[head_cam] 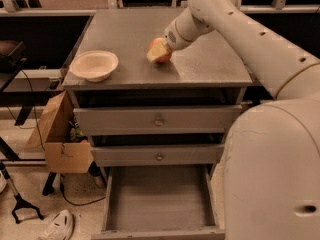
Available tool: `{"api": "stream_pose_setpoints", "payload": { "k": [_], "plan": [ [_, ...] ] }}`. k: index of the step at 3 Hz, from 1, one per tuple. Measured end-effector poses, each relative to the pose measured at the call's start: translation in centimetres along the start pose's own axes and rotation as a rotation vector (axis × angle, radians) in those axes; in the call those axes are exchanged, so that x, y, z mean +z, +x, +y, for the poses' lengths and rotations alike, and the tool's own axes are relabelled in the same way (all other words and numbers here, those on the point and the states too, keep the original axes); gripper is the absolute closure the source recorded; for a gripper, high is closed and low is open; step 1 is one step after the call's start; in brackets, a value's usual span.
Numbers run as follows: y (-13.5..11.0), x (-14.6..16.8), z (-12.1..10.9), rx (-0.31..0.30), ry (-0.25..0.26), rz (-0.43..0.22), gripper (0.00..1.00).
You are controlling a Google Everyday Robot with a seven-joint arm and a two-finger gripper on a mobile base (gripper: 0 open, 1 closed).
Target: Place apple into bottom drawer
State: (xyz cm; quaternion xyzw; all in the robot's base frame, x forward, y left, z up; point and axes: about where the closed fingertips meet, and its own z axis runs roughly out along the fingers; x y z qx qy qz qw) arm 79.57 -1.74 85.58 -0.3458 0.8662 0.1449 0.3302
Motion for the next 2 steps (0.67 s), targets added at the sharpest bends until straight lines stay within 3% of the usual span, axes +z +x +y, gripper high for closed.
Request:
{"api": "stream_pose_setpoints", "payload": {
  "k": [1,2],
  "plan": [
    [1.2,-3.8,-0.7,0.044,0.045,-0.058,0.86],
    [2.7,-9.7,0.3,0.030,0.083,-0.180,1.00]
  ]
}}
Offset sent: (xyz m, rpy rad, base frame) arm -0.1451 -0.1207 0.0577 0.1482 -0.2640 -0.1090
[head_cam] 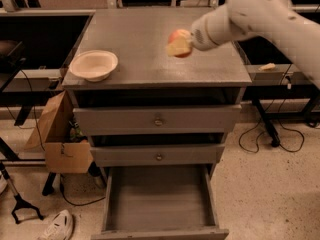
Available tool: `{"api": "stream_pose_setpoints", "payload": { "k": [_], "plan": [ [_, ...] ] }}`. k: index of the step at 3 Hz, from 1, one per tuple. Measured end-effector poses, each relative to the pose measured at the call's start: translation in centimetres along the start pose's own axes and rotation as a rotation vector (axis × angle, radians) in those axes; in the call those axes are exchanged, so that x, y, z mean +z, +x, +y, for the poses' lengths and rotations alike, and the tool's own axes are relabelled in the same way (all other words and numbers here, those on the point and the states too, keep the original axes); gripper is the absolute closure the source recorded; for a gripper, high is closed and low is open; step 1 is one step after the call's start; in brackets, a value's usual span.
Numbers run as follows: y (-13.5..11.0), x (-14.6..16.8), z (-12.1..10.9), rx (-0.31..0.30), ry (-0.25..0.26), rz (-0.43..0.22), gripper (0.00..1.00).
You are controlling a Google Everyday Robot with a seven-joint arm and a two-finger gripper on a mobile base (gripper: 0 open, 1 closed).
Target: Place apple into bottom drawer
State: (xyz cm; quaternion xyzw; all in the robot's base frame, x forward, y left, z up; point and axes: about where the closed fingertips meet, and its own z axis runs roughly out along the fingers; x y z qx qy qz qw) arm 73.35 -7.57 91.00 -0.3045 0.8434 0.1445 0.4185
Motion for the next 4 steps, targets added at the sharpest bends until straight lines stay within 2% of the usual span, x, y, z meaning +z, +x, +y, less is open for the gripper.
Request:
{"api": "stream_pose_setpoints", "payload": {
  "k": [1,2,3,4],
  "plan": [
    [1.7,-3.4,4.0,-0.027,-0.051,-0.111,1.00],
    [6.6,-4.4,9.4,-0.025,-0.192,-0.135,1.00],
    [12.5,-4.0,12.4,-0.110,-0.325,-0.093,1.00],
    [18.0,-0.5,14.8,-0.231,-0.437,0.002,1.00]
  ]
}}
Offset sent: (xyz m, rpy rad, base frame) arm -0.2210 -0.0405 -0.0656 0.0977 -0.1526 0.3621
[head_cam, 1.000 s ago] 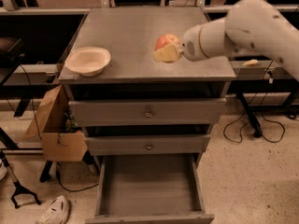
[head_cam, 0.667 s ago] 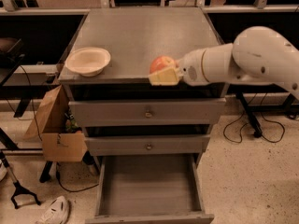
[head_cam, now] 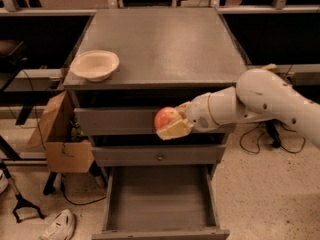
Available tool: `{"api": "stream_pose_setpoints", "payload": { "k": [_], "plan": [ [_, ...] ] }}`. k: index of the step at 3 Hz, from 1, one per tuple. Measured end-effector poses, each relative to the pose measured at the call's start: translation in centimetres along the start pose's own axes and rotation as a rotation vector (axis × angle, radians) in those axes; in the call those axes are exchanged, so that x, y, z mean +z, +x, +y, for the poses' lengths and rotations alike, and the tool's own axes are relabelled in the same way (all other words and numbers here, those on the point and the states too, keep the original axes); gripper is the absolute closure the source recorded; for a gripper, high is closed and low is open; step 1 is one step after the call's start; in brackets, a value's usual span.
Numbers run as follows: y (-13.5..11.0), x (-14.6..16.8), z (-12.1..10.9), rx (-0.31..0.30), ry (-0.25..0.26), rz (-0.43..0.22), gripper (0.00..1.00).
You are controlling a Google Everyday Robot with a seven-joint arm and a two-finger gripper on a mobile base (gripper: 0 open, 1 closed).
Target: Place apple into bottom drawer
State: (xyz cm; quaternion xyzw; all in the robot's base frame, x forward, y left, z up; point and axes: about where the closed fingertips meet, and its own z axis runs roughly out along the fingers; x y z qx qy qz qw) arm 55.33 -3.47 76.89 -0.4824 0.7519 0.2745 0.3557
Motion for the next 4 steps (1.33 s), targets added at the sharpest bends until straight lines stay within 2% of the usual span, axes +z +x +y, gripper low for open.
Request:
{"api": "stream_pose_setpoints", "payload": {
  "k": [1,2,3,4],
  "plan": [
    [3.0,5.5,-0.8,-0.032,-0.086,0.133,1.00],
    [6.9,11.5,-1.6,0.043,-0.149,0.317,1.00],
    [5.3,14.8,0.2,0.022,-0.194,0.343,1.00],
    [5.5,14.9,0.3,0.023,-0.198,0.344,1.00]
  ]
}}
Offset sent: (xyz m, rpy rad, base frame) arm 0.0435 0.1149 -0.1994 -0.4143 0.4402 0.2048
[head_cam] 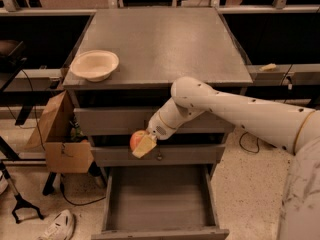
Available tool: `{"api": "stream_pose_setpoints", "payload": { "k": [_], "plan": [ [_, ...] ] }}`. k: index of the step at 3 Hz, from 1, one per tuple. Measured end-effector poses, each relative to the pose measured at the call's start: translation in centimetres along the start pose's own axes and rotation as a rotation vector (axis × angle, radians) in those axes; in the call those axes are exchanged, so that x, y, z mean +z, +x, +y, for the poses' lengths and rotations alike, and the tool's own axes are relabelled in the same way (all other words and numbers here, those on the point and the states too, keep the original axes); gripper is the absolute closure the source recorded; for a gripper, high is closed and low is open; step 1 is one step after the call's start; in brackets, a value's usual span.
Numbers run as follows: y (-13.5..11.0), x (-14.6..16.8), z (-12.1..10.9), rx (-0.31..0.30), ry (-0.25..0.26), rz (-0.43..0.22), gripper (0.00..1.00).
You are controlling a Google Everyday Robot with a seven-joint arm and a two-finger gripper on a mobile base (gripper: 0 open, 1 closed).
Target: Place apple into bottom drawer
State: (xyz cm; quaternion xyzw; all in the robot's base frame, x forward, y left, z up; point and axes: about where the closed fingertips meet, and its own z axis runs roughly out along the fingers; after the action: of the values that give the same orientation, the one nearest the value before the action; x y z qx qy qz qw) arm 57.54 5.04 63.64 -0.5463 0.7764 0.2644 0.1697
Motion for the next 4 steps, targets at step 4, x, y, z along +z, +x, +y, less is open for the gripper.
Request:
{"api": "stream_pose_setpoints", "payload": {
  "k": [4],
  "plan": [
    [24.4,21.7,0.2,0.494,-0.072,-0.009,1.00]
  ]
}}
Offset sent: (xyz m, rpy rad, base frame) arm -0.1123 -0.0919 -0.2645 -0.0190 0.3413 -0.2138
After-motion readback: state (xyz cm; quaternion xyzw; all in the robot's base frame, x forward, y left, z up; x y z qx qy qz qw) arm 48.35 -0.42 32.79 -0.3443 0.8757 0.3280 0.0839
